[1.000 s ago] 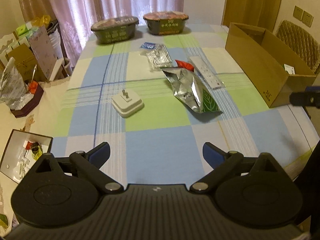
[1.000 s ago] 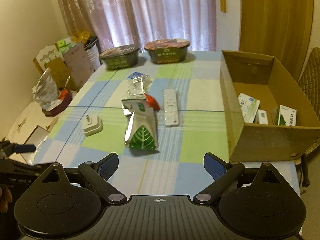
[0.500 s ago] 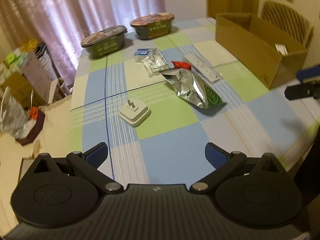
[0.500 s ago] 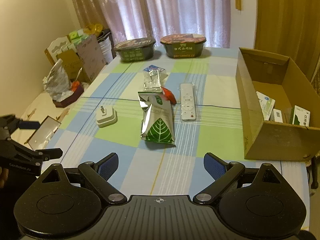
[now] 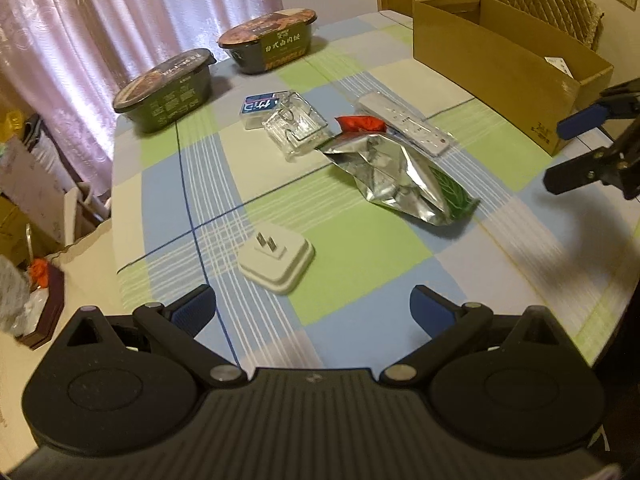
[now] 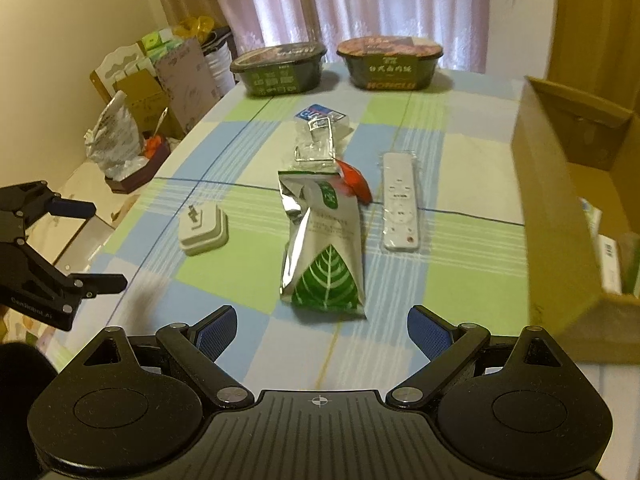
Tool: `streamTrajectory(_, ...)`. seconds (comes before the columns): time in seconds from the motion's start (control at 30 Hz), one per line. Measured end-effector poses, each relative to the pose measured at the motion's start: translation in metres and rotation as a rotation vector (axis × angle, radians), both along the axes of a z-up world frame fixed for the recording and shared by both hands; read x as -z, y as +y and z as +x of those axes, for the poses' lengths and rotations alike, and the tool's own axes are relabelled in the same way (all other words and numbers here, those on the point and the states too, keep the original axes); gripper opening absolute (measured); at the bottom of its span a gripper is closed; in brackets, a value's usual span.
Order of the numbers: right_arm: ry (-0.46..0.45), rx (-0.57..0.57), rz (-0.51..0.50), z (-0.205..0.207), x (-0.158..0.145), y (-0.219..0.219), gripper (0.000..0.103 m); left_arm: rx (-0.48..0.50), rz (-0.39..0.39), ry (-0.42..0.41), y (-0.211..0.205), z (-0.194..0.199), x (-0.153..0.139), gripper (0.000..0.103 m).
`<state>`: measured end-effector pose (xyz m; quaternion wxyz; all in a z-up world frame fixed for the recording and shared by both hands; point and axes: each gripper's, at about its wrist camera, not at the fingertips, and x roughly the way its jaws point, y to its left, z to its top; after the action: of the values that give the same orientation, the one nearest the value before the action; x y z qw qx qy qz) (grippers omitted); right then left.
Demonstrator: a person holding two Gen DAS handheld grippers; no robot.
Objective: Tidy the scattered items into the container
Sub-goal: 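Withdraw both tools from the cardboard box back over the table, then close the left tool on the plug adapter while the right tool closes on the foil pouch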
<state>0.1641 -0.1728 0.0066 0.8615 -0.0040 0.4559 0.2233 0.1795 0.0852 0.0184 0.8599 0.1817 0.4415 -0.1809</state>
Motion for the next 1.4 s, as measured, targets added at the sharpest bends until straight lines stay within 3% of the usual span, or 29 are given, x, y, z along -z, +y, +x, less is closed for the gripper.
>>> streamTrajectory(0.17,0.021,-0.019,0.006,0.04,0.013,0.01,0.097,0.052,0.006,0.025,0.008,0.037,0.018,0.101)
streamTrajectory(0.33,0.036,-0.043,0.002,0.066,0.026,0.02,0.097,0.17,0.04,0.051,0.012,0.069,0.04,0.101)
streamTrajectory(0.63,0.083,-0.084,0.005,0.098,0.054,0.034,0.097,0.299,0.091,0.132,0.012,0.1,0.083,0.095)
streamTrajectory(0.8,0.089,-0.106,0.007,0.117,0.067,0.043,0.097,0.3,0.071,0.169,0.01,0.111,0.098,0.087)
streamTrajectory(0.87,0.086,-0.117,0.004,0.124,0.071,0.046,0.097,0.286,0.056,0.176,0.009,0.115,0.102,0.078)
streamTrajectory(1.03,0.097,-0.134,-0.008,0.143,0.084,0.051,0.097,0.26,0.021,0.192,0.01,0.121,0.108,0.076)
streamTrajectory(1.17,0.12,-0.148,-0.011,0.154,0.093,0.057,0.097,0.234,-0.026,0.207,0.014,0.126,0.107,0.062)
streamTrajectory(1.37,0.172,-0.131,0.009,0.162,0.108,0.061,0.097,0.223,-0.042,0.228,0.013,0.121,0.107,0.061)
streamTrajectory(1.4,0.173,-0.126,0.009,0.161,0.108,0.061,0.088,0.221,-0.042,0.23,0.013,0.117,0.108,0.061)
